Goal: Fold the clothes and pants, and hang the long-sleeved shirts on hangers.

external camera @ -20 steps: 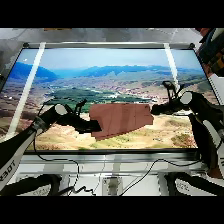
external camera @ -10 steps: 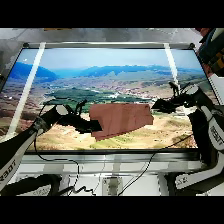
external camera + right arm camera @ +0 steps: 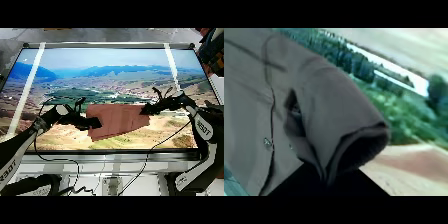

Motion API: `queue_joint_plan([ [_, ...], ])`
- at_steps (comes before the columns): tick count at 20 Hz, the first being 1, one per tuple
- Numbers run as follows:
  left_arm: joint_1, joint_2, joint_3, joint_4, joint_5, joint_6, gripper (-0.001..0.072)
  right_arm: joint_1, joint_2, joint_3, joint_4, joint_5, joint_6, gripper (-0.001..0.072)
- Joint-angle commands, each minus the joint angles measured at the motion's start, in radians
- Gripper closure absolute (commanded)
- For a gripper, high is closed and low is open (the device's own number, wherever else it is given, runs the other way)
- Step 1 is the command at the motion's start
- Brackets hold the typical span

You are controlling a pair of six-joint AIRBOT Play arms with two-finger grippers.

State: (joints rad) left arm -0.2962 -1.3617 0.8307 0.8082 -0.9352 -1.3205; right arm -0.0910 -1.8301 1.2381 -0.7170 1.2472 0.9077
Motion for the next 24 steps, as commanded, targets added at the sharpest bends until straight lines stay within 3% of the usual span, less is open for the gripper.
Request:
queue_joint_plan([
  [1, 0.018, 0.002, 0.012, 0.008, 0.011, 0.024, 0.0012, 0.063, 0.036, 0.034, 0.034, 0.018, -0.060, 0.0694],
  [3, 0.071, 0.013, 0.060, 0.014, -0.032, 0.067, 0.0012, 0.059, 0.111, 0.087, 0.024, 0.014, -0.036, 0.0694],
  [5, 0.146, 0.040, 0.142, 0.054, -0.092, 0.081, 0.0012, 0.037, 0.210, 0.154, -0.071, -0.016, 0.065, 0.0694],
  [10, 0.316, 0.152, 0.288, 0.161, -0.132, 0.117, 0.0013, -0.111, 0.479, 0.320, -0.485, 0.058, 0.482, 0.0694],
  [15, 0.373, 0.249, 0.287, 0.165, -0.133, 0.132, 0.0012, -0.393, 0.742, 0.377, -0.701, 0.185, 0.843, 0.0694],
  [21, 0.373, 0.263, 0.287, 0.164, -0.132, 0.132, 0.0012, -0.780, 0.913, 0.376, -0.905, 0.535, 0.969, 0.0691],
  [23, 0.372, 0.262, 0.287, 0.164, -0.132, 0.132, 0.0013, -0.885, 0.922, 0.374, -0.919, 0.591, 0.969, 0.0664],
  [24, 0.372, 0.262, 0.287, 0.161, -0.132, 0.132, 0.0012, -0.926, 0.925, 0.374, -0.921, 0.591, 0.969, 0.0603],
])
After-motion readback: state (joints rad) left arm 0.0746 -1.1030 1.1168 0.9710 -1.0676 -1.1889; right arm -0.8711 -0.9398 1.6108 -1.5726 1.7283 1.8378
